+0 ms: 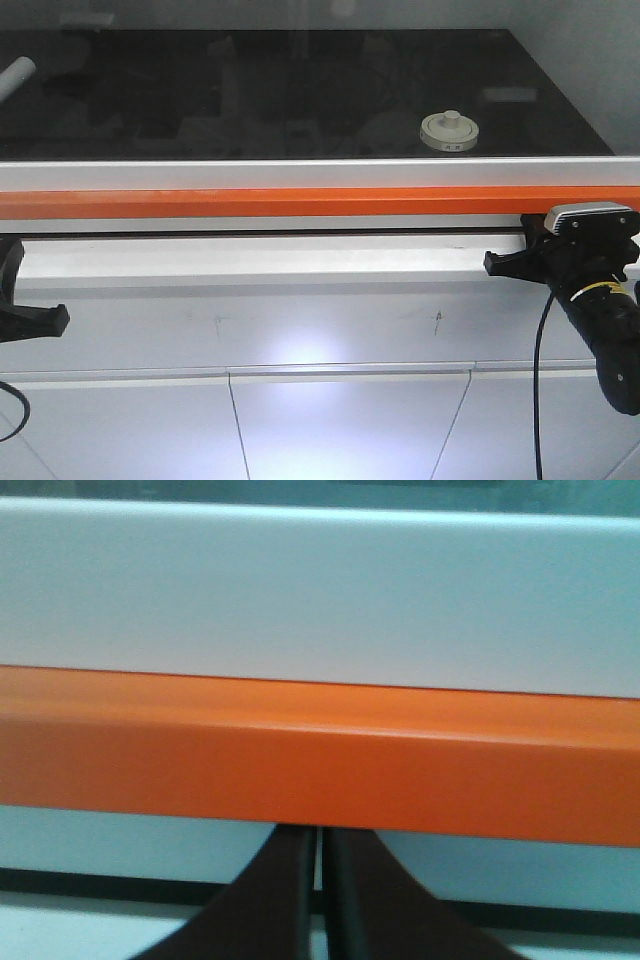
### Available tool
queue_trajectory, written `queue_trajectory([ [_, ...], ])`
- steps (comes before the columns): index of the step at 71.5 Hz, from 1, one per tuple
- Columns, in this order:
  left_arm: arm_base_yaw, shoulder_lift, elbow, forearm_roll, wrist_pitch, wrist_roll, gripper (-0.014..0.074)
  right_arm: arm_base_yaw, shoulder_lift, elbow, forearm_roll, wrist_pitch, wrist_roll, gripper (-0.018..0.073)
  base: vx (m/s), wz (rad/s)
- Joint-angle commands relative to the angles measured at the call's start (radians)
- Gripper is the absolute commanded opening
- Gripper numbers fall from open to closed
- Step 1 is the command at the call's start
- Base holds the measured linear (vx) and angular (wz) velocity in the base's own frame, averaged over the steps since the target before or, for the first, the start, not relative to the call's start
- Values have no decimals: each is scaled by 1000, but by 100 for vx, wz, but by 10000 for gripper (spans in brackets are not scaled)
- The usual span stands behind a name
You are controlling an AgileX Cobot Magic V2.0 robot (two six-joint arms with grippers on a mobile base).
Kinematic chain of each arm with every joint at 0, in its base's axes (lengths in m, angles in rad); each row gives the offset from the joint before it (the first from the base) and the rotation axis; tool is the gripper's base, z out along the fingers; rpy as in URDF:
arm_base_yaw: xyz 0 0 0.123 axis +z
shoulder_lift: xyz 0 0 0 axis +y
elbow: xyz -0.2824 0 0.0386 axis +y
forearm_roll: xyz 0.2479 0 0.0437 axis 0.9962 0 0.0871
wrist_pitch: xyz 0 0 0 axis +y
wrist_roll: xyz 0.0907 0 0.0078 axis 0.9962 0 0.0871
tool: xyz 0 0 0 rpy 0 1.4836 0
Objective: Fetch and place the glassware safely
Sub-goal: 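Move both grippers under the orange sash handle bar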
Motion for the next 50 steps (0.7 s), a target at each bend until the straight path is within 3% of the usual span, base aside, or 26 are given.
queue_trajectory([
  [1, 0, 46, -46, -7, -139, 3, -7, 2, -37, -25, -7, -115, -9, -3, 0, 0],
  [38, 0, 338, -180, -8, -222, 3, -7, 2, -37, -25, -7, -115, -9, -3, 0, 0],
  [50, 0, 399, -180, -48, -293, 3, -7, 2, -37, -25, -7, -115, -9, -3, 0, 0],
])
